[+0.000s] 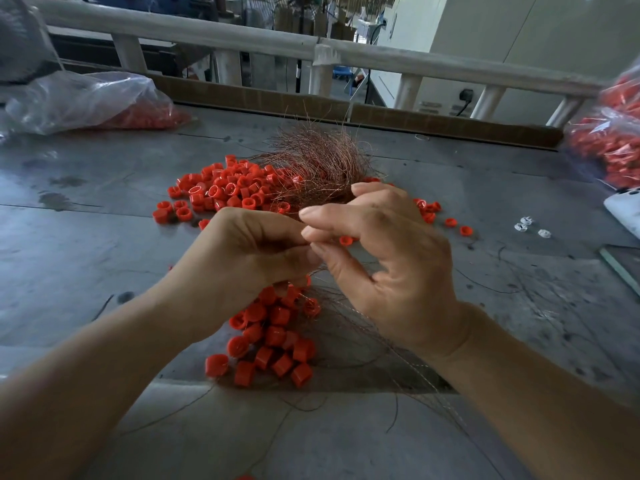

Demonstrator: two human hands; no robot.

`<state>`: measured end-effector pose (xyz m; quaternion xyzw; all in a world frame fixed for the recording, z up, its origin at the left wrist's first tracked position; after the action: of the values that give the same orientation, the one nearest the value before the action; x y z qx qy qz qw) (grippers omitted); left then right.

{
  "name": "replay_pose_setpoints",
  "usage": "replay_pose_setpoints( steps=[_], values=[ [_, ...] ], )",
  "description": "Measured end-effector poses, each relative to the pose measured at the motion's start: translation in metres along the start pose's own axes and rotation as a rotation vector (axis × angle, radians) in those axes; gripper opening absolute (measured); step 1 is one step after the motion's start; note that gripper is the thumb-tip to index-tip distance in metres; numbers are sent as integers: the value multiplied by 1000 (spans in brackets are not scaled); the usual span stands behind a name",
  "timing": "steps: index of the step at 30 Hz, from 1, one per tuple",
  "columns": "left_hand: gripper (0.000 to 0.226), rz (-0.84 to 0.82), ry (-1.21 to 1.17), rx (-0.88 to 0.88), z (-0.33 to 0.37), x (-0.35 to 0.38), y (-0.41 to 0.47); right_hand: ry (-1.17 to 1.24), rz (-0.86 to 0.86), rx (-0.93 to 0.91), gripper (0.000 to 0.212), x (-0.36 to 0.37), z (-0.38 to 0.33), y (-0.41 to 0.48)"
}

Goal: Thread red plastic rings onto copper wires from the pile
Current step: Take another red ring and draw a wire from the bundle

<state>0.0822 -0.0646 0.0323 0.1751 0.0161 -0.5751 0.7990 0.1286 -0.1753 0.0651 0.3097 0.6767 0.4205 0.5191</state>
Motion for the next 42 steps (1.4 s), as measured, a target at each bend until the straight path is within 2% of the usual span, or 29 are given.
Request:
replay_pose_setpoints(
  steps=[3, 7, 13, 18, 24, 36, 39, 42],
  values=[
    [11, 20, -36, 25, 1, -2, 0, 92, -25, 71, 38, -1, 4, 2],
    [21, 58, -127, 47, 6, -7, 1, 170, -124, 257, 53, 6, 17, -3],
    [16, 134, -222, -23, 2, -11, 2, 78, -90, 272, 32, 5, 24, -7],
    [17, 194, -227, -51, -1, -17, 3, -7, -146, 250, 12, 3, 24, -5],
    [43, 155, -188, -79, -5, -15, 1, -80, -98, 321, 7, -7, 30, -2],
    [35, 112, -234, -75, 1, -14, 1, -84, -102, 339, 7, -10, 30, -1],
    [21, 125, -267, -52, 2, -15, 0, -78, -98, 338, 6, -10, 29, 0],
    [21, 119, -255, -47, 3, -15, 0, -68, -94, 340, 6, -10, 27, 1]
  ],
)
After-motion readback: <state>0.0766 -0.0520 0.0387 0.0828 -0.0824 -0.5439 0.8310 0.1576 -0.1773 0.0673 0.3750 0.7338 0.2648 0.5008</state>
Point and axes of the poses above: each hand's wrist, its own y-axis towards the middle knuckle, its own x-axis out of the palm, z = x × y, the point moved 6 cm from there along y, towards the middle knuckle, and after that the axes turned 3 degrees about -x, right-handed, at the moved point
